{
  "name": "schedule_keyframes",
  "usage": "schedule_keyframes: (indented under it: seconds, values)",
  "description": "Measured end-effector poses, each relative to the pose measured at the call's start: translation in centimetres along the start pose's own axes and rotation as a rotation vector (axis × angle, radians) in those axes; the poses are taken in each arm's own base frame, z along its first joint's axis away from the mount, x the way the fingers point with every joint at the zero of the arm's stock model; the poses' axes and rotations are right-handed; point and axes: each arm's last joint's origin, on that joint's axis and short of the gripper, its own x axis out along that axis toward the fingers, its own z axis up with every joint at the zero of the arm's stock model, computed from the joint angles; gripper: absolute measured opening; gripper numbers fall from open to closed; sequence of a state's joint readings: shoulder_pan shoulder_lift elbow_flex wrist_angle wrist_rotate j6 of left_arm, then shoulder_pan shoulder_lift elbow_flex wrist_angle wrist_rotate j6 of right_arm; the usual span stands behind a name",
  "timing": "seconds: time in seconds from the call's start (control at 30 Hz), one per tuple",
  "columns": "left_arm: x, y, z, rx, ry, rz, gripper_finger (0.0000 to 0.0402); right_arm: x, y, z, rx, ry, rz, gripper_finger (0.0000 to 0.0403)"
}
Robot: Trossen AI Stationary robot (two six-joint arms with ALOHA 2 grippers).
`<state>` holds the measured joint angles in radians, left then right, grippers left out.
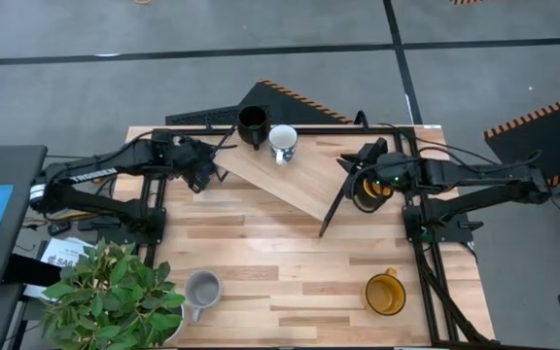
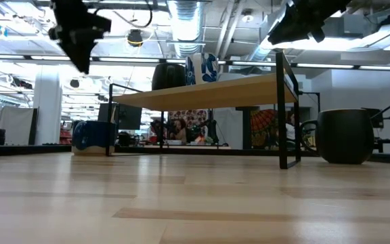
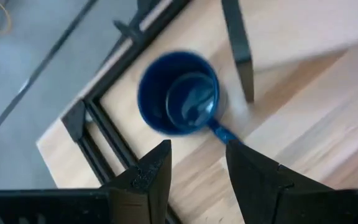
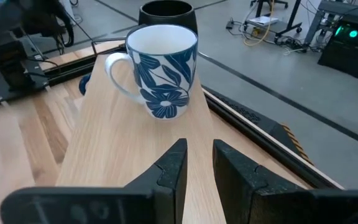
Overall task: Place coffee mugs
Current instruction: Put the blue mug on the shelf
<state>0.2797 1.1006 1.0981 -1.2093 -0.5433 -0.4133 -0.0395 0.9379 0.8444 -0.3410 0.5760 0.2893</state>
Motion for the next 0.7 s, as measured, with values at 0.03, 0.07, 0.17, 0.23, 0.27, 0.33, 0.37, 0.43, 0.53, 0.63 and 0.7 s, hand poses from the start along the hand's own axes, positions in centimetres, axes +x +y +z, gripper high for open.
schedule_keyframes:
  seconds: [0.03, 0.07, 0.17, 0.23, 0.27, 0.33, 0.37, 0.43, 0.53, 0.63, 0.7]
  values:
    - [0.5, -0.1, -0.4, 0.007, 0.025, -0.002, 0.014, 0.0, 0.0, 0.0, 0.002, 0.0, 0.0, 0.0103]
    - [0.9, -0.2, -0.7, 0.011, 0.042, -0.007, 0.014, 0.0, 0.0, 0.0, 0.006, 0.0, 0.0, 0.0103]
    - [2.6, -0.6, -1.4, 0.034, 0.084, -0.049, 0.014, 0.0, 0.0, 0.0, 0.008, 0.001, 0.0, 0.0103]
    - [3.6, -0.9, -1.8, 0.056, 0.097, -0.083, 0.014, 0.3, 0.1, -0.1, 0.015, 0.007, -0.002, 0.0103]
    - [4.0, -1.0, -1.8, 0.068, 0.095, -0.091, 0.014, 0.4, 0.2, -0.2, 0.014, 0.013, -0.002, 0.0103]
    - [4.7, -1.0, -1.9, 0.104, 0.075, -0.083, 0.014, 0.6, 0.4, -0.2, 0.014, 0.015, -0.004, 0.0103]
    - [4.9, -1.0, -1.9, 0.126, 0.063, -0.069, 0.014, 0.8, 0.4, -0.3, 0.011, 0.019, -0.005, 0.0103]
    - [5.1, -0.9, -1.9, 0.185, 0.048, -0.035, 0.014, 1.2, 0.6, -0.5, 0.001, 0.035, -0.011, 0.0103]
    - [5.1, -0.8, -1.8, 0.307, 0.041, -0.023, 0.014, 1.6, 0.8, -0.8, -0.01, 0.051, -0.017, 0.0103]
    - [5.2, -0.7, -1.9, 0.412, 0.058, -0.026, 0.014, 1.9, 1.0, -0.8, -0.012, 0.054, -0.017, 0.0103]
    - [5.5, -0.6, -2.1, 0.477, 0.104, -0.018, 0.014, 1.9, 1.0, -0.8, -0.01, 0.049, -0.016, 0.0103]
